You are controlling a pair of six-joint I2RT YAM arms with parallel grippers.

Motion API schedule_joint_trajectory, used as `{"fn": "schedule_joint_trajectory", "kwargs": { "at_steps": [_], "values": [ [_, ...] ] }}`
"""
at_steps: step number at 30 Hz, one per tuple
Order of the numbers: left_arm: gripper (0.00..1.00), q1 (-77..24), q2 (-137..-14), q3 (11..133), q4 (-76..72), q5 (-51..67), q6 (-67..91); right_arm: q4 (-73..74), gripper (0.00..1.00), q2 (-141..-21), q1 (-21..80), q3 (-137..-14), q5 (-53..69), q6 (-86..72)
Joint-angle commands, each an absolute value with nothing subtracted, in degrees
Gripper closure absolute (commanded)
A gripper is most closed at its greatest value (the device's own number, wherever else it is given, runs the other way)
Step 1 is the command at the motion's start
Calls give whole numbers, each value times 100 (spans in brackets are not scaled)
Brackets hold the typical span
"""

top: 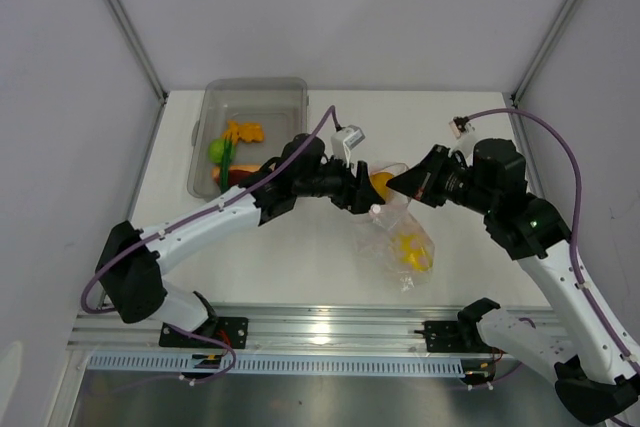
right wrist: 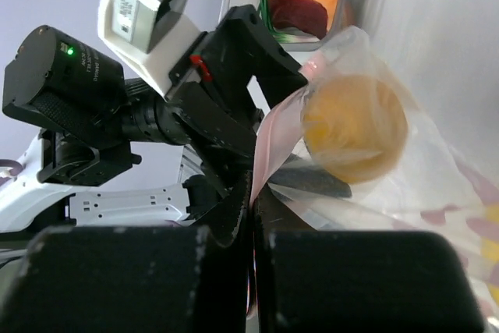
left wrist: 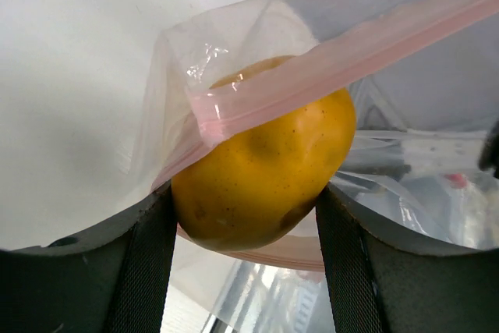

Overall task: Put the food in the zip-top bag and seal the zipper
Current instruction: Place the fake vegetable in the zipper food storage bag.

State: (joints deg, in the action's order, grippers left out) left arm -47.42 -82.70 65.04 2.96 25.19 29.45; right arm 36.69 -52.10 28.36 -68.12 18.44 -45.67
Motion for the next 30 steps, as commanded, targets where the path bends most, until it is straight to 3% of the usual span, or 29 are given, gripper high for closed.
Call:
{"fn": "schedule_joint_trajectory", "kwargs": {
  "at_steps": [1,10,19,21,30],
  "values": [
    [75,-4851,-8481,7110,1648,2417,2348,3366,100,-5264,2839,-7145,2039,-4342],
    [70,-4852,-8798,8551,3497,2373,1856,3656,100,-5484,2830,-7154,2215,-3938],
    [46,-4913,-9000,9404,4693,1705,1520,3868,100,-5326,2848,-6768,2065,-3744],
    [1,-4913,-8991,9387,4685,1565,1599,3858,100,-5317,2848,-6750,2109,-3753],
    [0,-4913,-8754,9272,4456,1196,1775,3850,100,-5265,2848,-6768,2197,-3718]
  ]
}}
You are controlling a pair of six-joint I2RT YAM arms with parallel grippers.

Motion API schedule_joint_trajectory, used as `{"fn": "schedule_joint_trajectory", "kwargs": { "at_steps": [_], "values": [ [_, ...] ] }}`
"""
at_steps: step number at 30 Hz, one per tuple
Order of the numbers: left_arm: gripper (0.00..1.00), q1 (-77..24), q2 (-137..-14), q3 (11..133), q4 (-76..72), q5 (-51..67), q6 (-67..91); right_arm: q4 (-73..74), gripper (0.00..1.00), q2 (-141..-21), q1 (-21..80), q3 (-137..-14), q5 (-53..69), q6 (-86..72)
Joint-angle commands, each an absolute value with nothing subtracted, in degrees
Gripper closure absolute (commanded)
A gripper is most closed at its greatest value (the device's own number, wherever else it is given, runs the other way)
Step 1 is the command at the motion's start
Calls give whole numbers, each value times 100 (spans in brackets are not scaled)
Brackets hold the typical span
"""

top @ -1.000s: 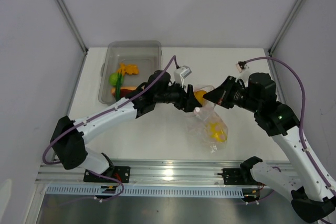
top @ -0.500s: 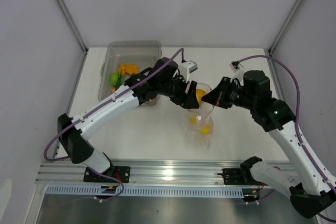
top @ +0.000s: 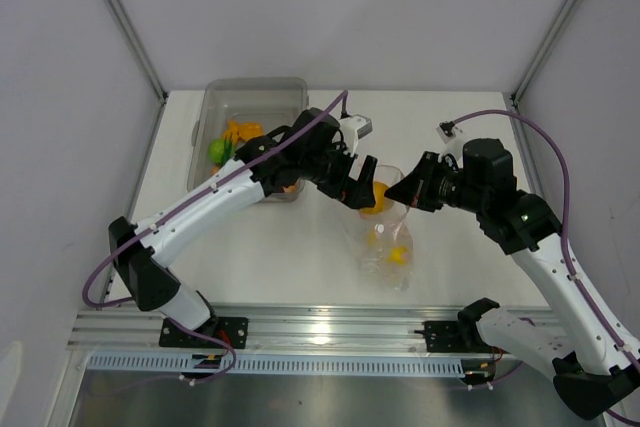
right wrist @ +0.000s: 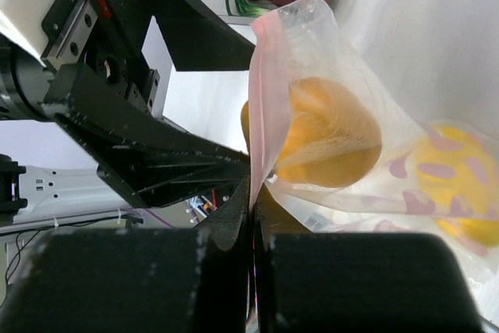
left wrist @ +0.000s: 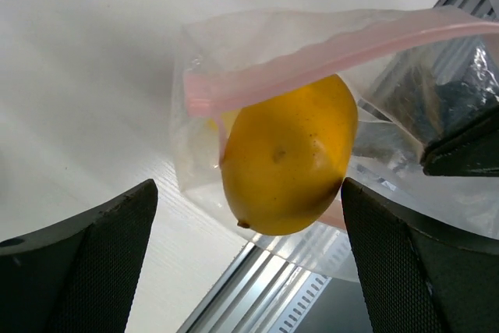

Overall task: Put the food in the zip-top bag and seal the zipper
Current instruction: Place the fake vegetable in the zipper food storage bag, then adjust the zipper food storage bag at the center of the board.

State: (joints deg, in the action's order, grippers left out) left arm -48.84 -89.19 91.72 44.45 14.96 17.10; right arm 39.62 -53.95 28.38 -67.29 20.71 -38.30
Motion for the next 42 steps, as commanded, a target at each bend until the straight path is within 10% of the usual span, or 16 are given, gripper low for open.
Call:
{"fn": "schedule_joint_trajectory", "kwargs": {
  "at_steps": [1,18,29,42],
  "values": [
    [1,-4913,-8702,9255,4465,1100,1828,3850,100,-5273,2848,-6776,2197,-3700],
    [1,-4869,-7199,7586,3498,694,2758,3982,100,-5168,2856,-6794,2180,-3691],
    [46,-4123,-6425,6399,2101,1371,3831,4034,100,-5115,2848,-6838,2259,-3718],
    [52,-4069,-7268,7303,1600,1766,3832,3841,100,-5203,2874,-6759,2355,-3788]
  ]
}}
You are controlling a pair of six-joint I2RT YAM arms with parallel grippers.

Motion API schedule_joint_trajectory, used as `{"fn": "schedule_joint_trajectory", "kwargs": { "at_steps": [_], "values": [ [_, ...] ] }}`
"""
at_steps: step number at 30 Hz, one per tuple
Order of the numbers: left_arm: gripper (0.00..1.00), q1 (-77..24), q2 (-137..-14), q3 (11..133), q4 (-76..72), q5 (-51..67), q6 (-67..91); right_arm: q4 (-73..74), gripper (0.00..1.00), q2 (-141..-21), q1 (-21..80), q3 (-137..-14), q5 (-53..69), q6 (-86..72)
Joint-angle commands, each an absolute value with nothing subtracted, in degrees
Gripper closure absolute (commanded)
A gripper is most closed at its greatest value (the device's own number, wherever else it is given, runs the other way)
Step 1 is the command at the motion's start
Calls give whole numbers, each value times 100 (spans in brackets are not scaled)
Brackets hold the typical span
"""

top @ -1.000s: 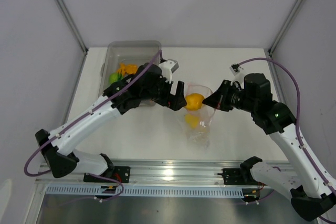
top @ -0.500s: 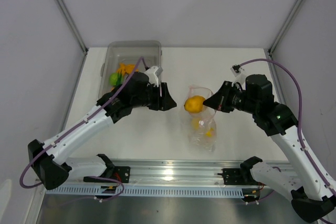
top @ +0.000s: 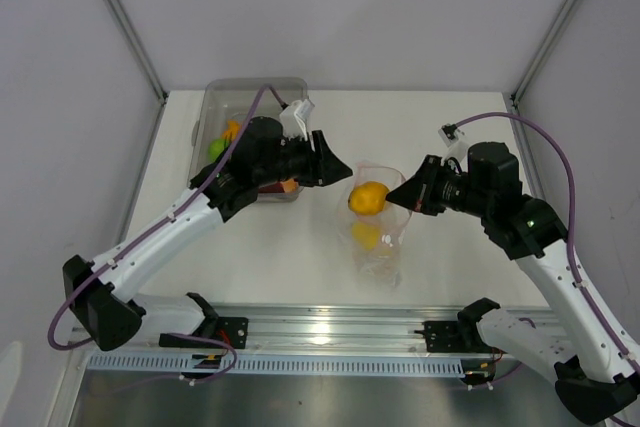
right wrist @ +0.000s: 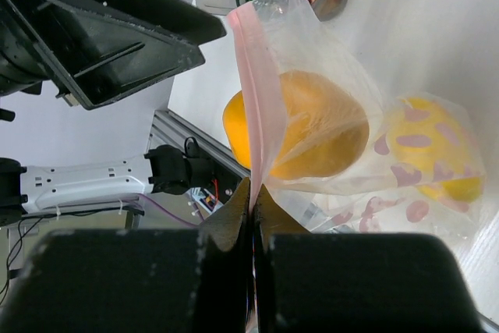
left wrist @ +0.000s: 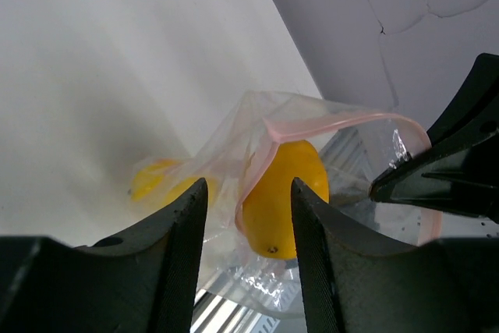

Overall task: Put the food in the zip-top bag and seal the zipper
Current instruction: Adjust the zipper food storage bag at the center of the board.

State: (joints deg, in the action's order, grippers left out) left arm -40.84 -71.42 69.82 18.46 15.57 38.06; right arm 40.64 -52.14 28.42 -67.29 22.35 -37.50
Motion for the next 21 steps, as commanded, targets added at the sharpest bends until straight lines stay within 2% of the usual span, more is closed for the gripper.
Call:
{"fn": "schedule_joint_trajectory", "kwargs": {
  "at_steps": [1,13,17,21],
  "values": [
    [50,-4095,-7303,7330,1574,1758,3832,3841,100,-5212,2874,-6759,2355,-3797],
    [45,-4350,-7699,7567,1626,1468,3753,3656,100,-5291,2935,-6680,2373,-3850],
    [46,-4430,-7857,7664,1652,1372,3735,3647,100,-5300,2962,-6671,2364,-3858],
    [52,-4509,-7945,7682,1696,1310,3727,3665,100,-5291,2962,-6688,2338,-3841]
  ]
}}
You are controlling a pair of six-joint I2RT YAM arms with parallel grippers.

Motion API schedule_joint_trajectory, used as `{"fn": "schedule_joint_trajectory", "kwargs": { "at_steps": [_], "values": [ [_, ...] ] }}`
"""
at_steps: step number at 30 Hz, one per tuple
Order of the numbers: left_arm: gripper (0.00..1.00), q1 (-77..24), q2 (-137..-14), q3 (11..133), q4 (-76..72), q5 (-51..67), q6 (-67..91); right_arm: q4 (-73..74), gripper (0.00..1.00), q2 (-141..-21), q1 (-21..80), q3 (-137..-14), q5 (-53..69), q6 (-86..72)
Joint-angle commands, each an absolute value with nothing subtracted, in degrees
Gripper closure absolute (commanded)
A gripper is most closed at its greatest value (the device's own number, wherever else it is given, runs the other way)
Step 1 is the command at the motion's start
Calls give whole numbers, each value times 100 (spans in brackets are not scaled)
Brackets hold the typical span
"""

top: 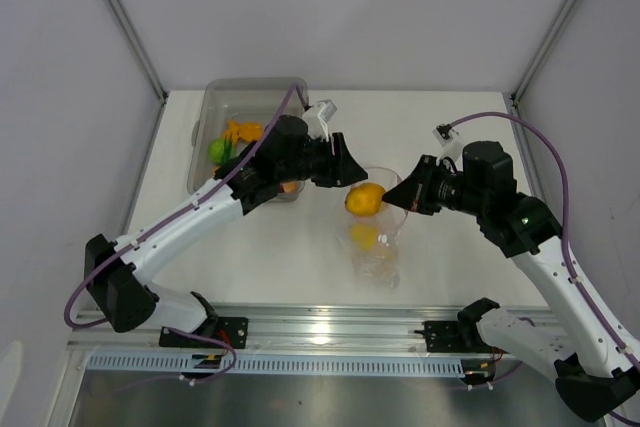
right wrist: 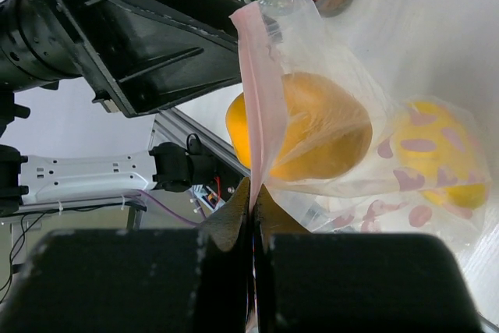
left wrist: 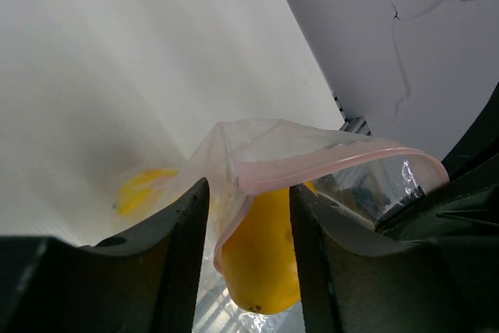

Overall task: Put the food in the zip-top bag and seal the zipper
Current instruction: Adjust the zipper food storage bag at the center of the board.

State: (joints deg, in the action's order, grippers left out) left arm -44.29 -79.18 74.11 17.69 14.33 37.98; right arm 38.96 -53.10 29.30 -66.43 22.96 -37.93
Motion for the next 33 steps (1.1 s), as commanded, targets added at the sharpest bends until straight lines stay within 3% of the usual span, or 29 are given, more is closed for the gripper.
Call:
{"fn": "schedule_joint_trajectory", "kwargs": {
  "at_steps": [1,5,11,15,27,33],
  "values": [
    [53,-4517,-7954,7664,1705,1301,3718,3656,100,-5291,2962,-6688,2329,-3841],
    [58,-4553,-7998,7664,1723,1187,3622,3639,100,-5282,2962,-6688,2329,-3858],
    [73,-4553,-8226,7962,1898,1116,3516,3665,100,-5256,2971,-6697,2320,-3876],
    [99,-4553,-8428,8314,2328,1301,3419,3691,100,-5221,2971,-6697,2294,-3867],
    [99,-4535,-8842,10299,4113,2609,2865,4297,100,-5177,3032,-6601,1477,-3384],
    [99,-4544,-8833,10424,4087,3268,3164,4394,100,-5177,3164,-6644,1249,-3147]
  ]
}}
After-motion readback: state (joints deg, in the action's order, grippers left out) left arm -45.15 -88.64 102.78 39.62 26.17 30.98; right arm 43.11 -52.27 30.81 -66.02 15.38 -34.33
